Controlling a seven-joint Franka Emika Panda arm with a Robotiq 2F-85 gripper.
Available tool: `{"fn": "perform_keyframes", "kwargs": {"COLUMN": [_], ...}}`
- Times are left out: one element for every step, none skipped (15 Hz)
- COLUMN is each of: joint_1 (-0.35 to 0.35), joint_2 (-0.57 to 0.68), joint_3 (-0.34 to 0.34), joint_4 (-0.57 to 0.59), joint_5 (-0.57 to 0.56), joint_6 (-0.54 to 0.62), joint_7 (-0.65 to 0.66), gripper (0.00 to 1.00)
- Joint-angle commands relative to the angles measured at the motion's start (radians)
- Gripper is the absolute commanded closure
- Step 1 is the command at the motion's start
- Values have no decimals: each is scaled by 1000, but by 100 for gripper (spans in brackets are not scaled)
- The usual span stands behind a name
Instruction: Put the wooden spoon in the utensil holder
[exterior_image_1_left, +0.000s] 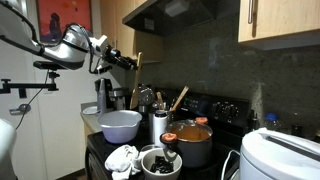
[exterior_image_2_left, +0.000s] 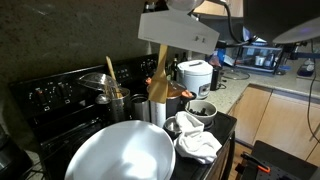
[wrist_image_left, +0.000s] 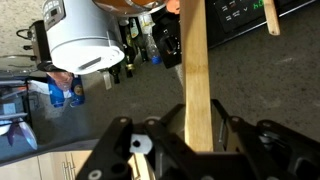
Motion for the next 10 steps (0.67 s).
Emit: {"fn": "perform_keyframes", "kwargs": {"joint_1": [50,49,48,48,47,45,47,44,44,36], "joint_2": [23,27,28,28,28,35,45,65,83,111], "joint_3": [-35,-35,-35,-35,-35,-44,-51,-59,-68,-74], "joint_4": [10,12,13,14,14,20,28,42,54,72], "joint_5": [-29,-29,-29,-29,-29,-44,-65,-100,-137,-186], "joint_6": [-25,-25,-25,-25,-25,-8,1,14,26,35], "joint_7": [19,20,20,20,20,19,18,24,29,39], "gripper": [68,68,68,68,90,90,90,90,90,90]}}
